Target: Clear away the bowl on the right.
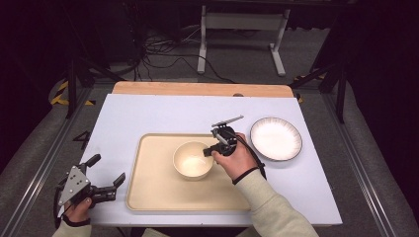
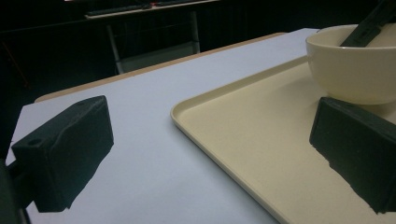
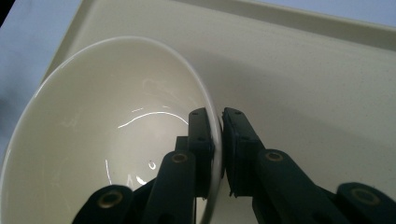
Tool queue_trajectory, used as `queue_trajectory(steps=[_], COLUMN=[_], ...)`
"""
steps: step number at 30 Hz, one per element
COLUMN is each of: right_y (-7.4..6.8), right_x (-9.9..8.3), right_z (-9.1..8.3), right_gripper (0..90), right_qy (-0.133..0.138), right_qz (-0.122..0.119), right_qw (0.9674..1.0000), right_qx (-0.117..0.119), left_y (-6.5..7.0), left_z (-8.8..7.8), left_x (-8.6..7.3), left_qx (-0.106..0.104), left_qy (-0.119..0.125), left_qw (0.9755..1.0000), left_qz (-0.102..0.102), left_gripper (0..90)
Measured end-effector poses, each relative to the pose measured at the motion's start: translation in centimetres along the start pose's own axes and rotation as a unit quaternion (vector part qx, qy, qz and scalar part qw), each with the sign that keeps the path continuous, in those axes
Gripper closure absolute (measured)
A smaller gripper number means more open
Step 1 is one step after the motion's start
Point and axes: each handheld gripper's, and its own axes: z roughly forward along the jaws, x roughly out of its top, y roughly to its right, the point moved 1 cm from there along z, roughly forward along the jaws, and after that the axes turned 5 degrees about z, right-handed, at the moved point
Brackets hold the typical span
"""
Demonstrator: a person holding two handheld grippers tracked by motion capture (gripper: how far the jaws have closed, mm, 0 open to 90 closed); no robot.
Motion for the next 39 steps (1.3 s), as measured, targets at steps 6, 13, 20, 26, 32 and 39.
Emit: queue_trajectory(steps=[6,13,20,26,32,39], right_y=[0.4,0.7,0.9,1.1,0.8,0.5], right_x=[-0.2,-0.3,-0.4,-0.5,-0.6,-0.6], right_z=[0.8,1.4,1.7,1.7,1.2,0.2], right_gripper=[82.4,82.0,81.7,78.8,66.4,63.1], right_qy=[0.000,0.004,0.011,0.020,0.058,0.090], right_qz=[0.001,-0.001,-0.005,-0.032,-0.061,-0.066], right_qw=[1.0000,1.0000,0.9999,0.9992,0.9961,0.9933], right_qx=[0.002,0.001,0.009,0.015,0.024,0.031], left_y=[0.0,0.0,0.0,0.0,0.0,0.0], left_z=[0.0,0.0,0.0,0.0,0.1,0.1], left_x=[0.0,0.0,0.0,0.0,0.0,0.0], left_qx=[0.000,0.000,0.000,0.000,-0.001,-0.002], left_qy=[-0.001,-0.001,0.000,-0.001,0.000,-0.001], left_qw=[1.0000,1.0000,1.0000,1.0000,1.0000,1.0000], left_qz=[0.000,0.000,0.000,0.000,0.000,0.000], left_gripper=[0.2,0.2,0.2,0.2,0.2,0.2])
